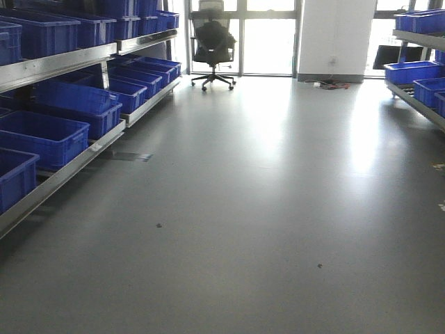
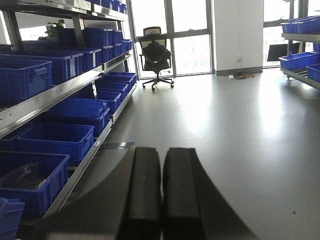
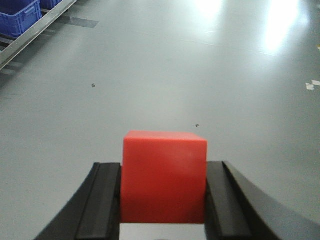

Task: Pick red cube and place on left shelf
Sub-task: 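Drive the base across the room holding the red cube in the right gripper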

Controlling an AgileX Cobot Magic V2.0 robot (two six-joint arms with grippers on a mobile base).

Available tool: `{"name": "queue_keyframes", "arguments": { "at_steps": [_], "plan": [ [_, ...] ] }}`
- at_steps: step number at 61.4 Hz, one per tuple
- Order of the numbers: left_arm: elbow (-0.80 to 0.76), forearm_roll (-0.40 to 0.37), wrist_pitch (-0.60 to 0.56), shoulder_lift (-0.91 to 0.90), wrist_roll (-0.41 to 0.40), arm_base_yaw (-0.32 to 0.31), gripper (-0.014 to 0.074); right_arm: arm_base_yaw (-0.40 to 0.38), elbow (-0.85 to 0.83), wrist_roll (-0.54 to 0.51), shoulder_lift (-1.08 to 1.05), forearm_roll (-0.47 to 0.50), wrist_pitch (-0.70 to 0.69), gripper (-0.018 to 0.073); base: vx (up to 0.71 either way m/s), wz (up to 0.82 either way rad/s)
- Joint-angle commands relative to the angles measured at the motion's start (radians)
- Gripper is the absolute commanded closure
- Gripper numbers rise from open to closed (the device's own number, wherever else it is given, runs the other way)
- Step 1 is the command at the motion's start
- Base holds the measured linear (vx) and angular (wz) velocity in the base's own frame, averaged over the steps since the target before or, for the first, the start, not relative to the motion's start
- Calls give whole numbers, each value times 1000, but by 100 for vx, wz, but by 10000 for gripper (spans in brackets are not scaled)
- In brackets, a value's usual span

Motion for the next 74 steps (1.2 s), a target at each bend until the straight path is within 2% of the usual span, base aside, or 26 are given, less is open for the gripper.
{"name": "queue_keyframes", "arguments": {
  "at_steps": [1, 32, 74],
  "plan": [
    [22, -2, -84, 8, 2, -6, 491, 2, -29, -3, -2, -6, -83, 503, 40, 20],
    [22, -2, -84, 8, 2, -6, 491, 2, -29, -3, -2, -6, -84, 503, 51, 0],
    [22, -2, -84, 8, 2, -6, 491, 2, -29, -3, -2, -6, -84, 503, 68, 5]
  ]
}}
